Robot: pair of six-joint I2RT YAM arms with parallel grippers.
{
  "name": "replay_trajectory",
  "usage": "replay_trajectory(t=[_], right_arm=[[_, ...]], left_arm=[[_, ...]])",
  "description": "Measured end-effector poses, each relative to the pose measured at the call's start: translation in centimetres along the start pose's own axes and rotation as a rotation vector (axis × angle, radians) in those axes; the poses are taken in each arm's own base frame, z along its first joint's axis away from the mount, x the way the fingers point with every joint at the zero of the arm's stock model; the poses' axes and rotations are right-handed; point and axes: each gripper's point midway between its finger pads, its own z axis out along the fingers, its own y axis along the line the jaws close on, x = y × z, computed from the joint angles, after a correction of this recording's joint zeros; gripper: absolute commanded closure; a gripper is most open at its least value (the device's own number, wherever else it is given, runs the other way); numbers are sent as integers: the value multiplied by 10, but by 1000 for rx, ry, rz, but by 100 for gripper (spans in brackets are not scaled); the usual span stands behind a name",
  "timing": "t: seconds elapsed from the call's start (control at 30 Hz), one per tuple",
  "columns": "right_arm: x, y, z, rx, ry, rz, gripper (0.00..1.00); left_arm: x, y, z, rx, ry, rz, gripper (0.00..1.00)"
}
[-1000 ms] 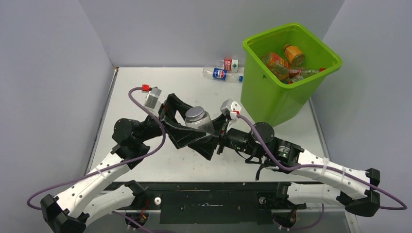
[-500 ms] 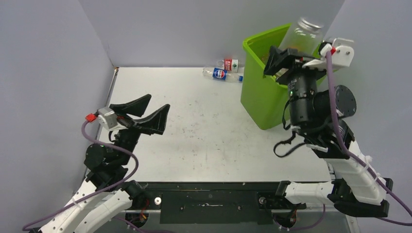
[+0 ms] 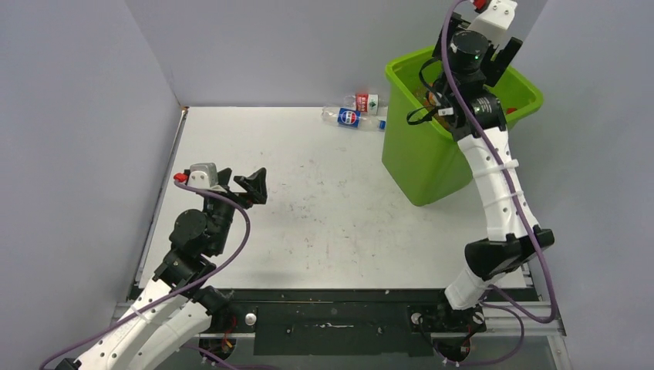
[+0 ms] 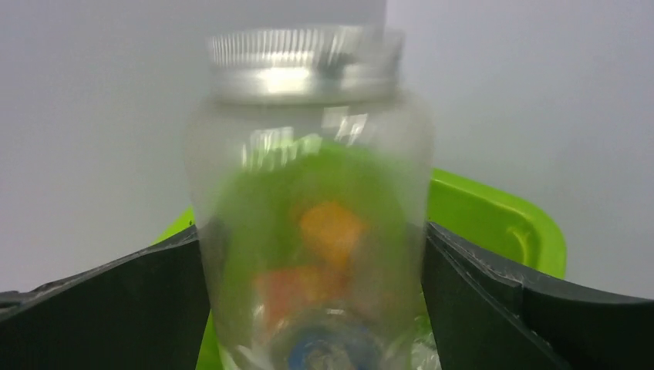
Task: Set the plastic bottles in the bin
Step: Place the plastic bottle in the trash bin, then pick up the plastic bottle from the corner of the board.
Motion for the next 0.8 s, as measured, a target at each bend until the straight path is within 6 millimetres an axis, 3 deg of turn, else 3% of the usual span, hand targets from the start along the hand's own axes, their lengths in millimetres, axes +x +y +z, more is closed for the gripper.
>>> replay_trajectory(t=[0.03,0.13,0.23,0.33,0.43,0.5,0.57,0.67,0.8], right_arm=[[13,-5,15,18,26,4,10],[44,-16,43,53,91,8,10],[47,-1,38,11,104,29,10],[26,47,-2,-131,71,79,10],[-1,94,-66,-321,24,137,10],[-10,111,-115,-448,8,162,10],[-12,115,-155,-551,3,182,10],[-4,109,-193,-649,2,206,10],[41,111,-224,-750,44,171,10]], left_arm=[[1,1,0,-7,2,2,4],[1,5,0,-24,2,2,4],[1,6,0,-32,2,2,4],[3,7,1,-39,7,1,4],[9,9,4,-52,24,4,4],[15,11,6,-64,43,7,4],[20,12,8,-71,59,6,4],[28,15,12,-91,79,-13,4],[42,23,24,-141,116,-71,4]])
